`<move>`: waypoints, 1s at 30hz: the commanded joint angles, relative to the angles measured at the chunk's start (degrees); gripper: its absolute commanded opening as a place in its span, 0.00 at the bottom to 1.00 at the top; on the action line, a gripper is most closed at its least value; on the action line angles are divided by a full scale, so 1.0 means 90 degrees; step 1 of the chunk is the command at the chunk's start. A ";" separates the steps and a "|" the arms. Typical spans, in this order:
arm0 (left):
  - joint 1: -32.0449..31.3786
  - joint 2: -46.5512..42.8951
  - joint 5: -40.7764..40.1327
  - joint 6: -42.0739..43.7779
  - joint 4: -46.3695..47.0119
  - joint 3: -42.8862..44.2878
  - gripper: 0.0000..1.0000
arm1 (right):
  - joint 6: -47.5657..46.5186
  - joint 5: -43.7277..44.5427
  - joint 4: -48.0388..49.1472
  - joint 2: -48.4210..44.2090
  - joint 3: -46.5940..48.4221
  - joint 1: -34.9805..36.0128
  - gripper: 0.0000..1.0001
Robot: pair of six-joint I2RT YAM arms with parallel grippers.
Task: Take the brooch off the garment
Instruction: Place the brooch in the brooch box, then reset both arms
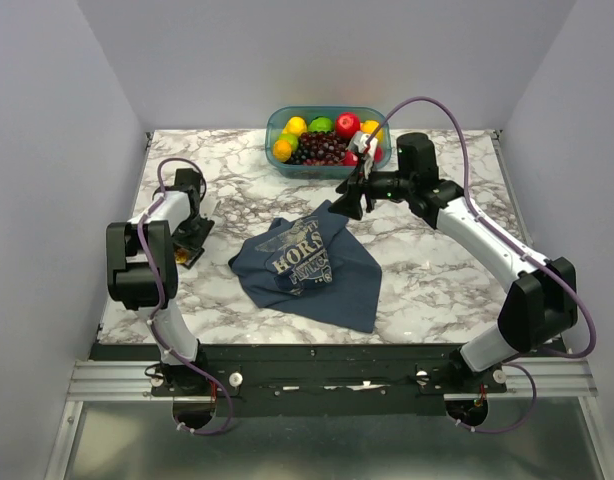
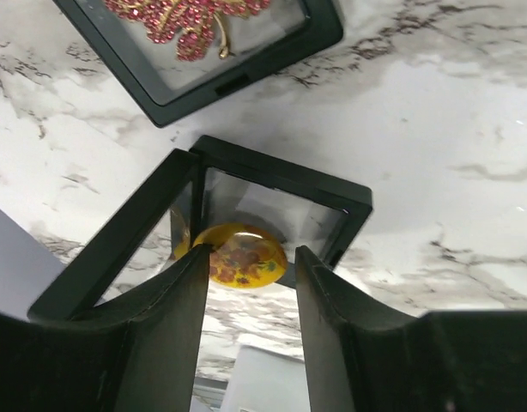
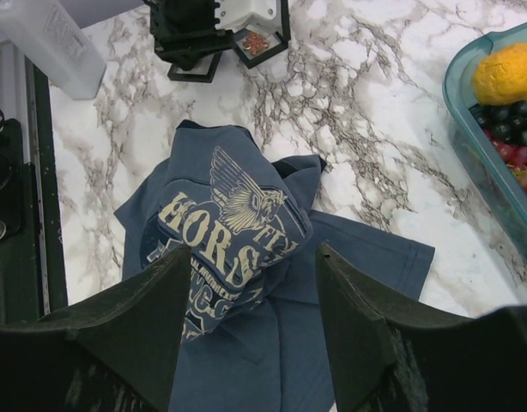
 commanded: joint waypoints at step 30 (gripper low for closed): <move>-0.0575 -0.1532 0.3742 -0.0393 0.0421 0.1306 0.99 | 0.1766 0.4541 -0.0195 0.0177 0.1331 -0.0194 0.95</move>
